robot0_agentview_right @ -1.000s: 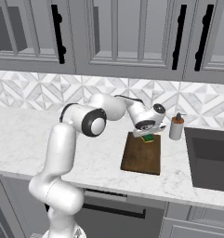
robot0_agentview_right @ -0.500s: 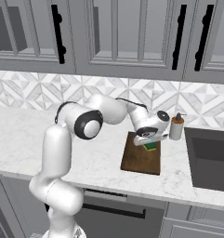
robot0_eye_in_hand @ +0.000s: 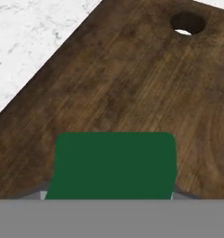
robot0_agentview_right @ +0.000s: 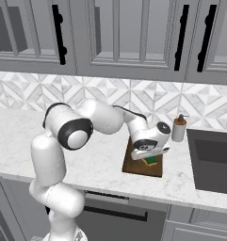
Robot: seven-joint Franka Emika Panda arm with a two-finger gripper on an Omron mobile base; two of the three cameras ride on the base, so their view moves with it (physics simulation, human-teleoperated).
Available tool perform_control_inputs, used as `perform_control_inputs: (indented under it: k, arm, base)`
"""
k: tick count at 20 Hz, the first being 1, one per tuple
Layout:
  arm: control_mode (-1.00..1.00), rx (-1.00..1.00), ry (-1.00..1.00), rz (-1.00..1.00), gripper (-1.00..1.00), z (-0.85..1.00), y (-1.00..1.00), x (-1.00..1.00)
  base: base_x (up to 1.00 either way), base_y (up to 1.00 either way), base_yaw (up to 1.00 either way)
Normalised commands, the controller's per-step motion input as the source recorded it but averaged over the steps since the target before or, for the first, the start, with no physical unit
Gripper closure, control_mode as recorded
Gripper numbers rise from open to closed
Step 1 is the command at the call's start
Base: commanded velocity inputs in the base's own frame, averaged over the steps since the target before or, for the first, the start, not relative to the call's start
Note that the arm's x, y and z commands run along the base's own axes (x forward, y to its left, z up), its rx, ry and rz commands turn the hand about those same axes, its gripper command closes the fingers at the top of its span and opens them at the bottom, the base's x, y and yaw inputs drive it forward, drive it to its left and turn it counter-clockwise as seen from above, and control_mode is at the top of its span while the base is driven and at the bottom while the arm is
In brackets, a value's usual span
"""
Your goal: Pick up the sponge from the counter and clean the cutting board by briefly scrubbing or pressing down on the cutting board. Once finished, release the sponge.
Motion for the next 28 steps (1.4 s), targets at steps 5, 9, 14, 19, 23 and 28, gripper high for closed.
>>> perform_control_inputs:
  k: [5,9,14,19,23,28]
  arm:
    - [-1.00,0.00,0.11,0.00,1.00,0.00,0.04,-0.73]
    - [-1.00,0.00,0.12,0.00,1.00,0.00,0.00,-0.56]
    - [-1.00,0.00,0.06,0.00,1.00,0.06,0.00,0.26]
    - [-1.00,0.00,0.00,0.00,1.00,0.03,0.00,0.98]
    - [-1.00,0.00,0.00,0.00,1.00,0.11,0.02,0.78]
    - [-1.00,0.00,0.00,0.00,1.00,0.16,0.15,0.54]
  base:
    - [0.00,0.00,0.00]
    - [0.00,0.00,0.00]
    - [0.00,0.00,0.00]
    - [0.00,0.00,0.00]
    - [0.00,0.00,0.00]
    - [0.00,0.00,0.00]
